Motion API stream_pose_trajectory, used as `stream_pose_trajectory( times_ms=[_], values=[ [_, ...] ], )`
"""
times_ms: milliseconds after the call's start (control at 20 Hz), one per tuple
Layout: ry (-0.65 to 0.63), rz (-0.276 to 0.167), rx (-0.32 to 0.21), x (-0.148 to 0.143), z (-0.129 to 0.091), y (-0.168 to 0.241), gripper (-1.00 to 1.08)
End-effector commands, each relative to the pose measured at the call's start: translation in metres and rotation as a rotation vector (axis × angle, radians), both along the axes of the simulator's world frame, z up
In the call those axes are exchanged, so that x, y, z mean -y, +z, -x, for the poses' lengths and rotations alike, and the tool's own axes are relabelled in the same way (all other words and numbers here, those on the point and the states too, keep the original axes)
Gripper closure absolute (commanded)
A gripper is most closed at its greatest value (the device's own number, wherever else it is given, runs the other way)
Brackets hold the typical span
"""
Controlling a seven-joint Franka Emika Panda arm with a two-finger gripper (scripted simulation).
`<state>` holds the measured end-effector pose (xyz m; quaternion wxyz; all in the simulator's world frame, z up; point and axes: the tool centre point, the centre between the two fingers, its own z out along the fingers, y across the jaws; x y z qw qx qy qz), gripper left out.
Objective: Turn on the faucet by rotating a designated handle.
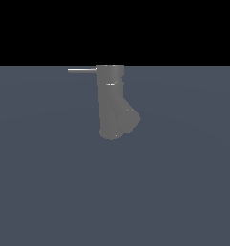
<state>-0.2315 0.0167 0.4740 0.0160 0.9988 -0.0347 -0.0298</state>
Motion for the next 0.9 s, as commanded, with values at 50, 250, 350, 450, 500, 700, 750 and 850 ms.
stream_pose_trajectory(
  times_ms=[50,250,350,450,500,700,750,850],
  values=[
    [-0.055,-0.018,0.001,-0.004,-0.017,-0.001,1.08],
    [-0.14,-0.041,0.0,-0.011,-0.042,-0.005,1.08],
    [-0.187,-0.052,-0.002,-0.014,-0.056,-0.008,1.08],
    [-0.236,-0.061,-0.004,-0.018,-0.07,-0.011,1.08],
    [-0.26,-0.066,-0.005,-0.02,-0.077,-0.013,1.08],
    [-0.36,-0.079,-0.011,-0.028,-0.105,-0.023,1.08],
    [-0.385,-0.081,-0.013,-0.03,-0.112,-0.025,1.08],
    [-0.436,-0.085,-0.016,-0.034,-0.126,-0.031,1.08]
  ],
)
